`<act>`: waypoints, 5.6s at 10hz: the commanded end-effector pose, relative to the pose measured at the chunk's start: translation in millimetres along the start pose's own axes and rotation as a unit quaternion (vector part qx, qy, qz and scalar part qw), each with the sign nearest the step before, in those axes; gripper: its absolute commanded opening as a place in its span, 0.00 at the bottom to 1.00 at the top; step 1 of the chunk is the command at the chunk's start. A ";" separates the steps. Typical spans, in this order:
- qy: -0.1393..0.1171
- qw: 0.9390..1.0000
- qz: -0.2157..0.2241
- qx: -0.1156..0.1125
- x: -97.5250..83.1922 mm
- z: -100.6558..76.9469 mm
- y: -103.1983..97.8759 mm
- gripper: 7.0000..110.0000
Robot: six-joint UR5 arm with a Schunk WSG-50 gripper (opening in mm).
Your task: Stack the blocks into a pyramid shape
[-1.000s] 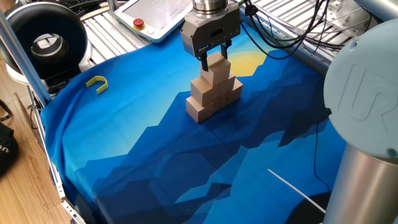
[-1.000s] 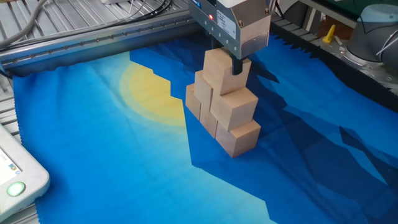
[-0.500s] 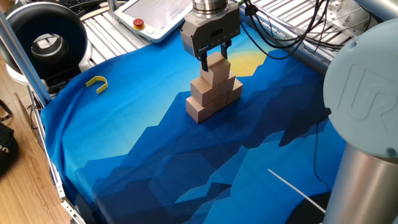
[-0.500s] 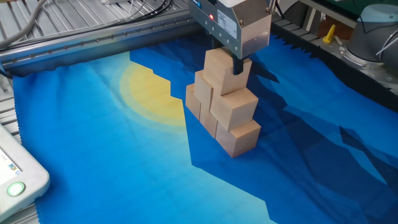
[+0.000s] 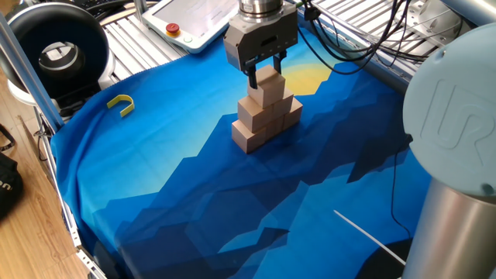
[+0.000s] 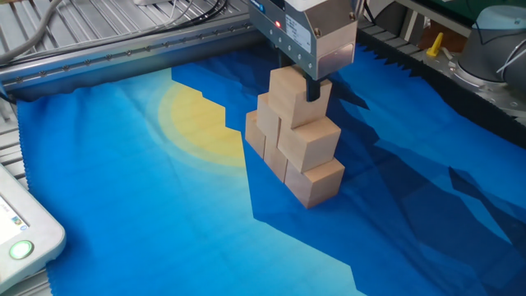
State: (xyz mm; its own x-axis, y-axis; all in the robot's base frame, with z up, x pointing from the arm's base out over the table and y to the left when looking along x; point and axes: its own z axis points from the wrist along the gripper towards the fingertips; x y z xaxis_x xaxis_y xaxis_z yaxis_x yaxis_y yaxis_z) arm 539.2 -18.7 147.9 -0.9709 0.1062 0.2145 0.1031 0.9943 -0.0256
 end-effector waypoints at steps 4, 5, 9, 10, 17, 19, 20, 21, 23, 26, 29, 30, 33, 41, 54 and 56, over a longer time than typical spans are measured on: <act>0.002 1.000 0.002 -0.006 0.7 -0.5 2.3 0.00; 0.002 1.000 0.002 -0.006 0.6 -0.3 2.4 0.00; 0.003 1.000 0.003 -0.005 0.6 0.0 1.8 0.00; 0.003 1.000 -0.002 -0.008 0.7 0.0 3.7 0.00; 0.004 1.000 -0.012 -0.006 0.8 1.0 0.7 0.15; 0.004 1.000 -0.010 -0.005 0.3 1.3 1.4 0.15; 0.002 1.000 -0.014 -0.009 -0.6 1.1 3.1 0.15; 0.001 1.000 -0.016 -0.015 -1.4 0.3 6.8 0.15; -0.001 0.999 -0.013 -0.031 -1.8 -1.3 14.9 0.36; -0.005 1.000 -0.003 -0.031 -2.7 3.5 10.2 0.57; -0.004 1.000 -0.005 -0.030 -2.2 4.2 9.0 0.79; -0.003 1.000 -0.005 -0.027 -1.5 4.3 7.3 0.79; -0.007 1.000 -0.009 -0.023 0.9 -2.2 5.1 0.79; -0.053 0.996 0.058 0.045 71.0 -94.6 35.0 0.00; -0.107 0.994 0.019 0.005 49.5 -70.5 81.5 0.00; -0.114 0.993 0.023 0.001 41.4 -69.7 85.1 0.00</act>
State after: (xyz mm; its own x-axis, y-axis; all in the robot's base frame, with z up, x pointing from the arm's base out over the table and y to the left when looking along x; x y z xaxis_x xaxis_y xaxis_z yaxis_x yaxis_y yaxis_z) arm 503.7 65.4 231.3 -0.9900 0.1410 0.0074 0.1403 0.9880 -0.0641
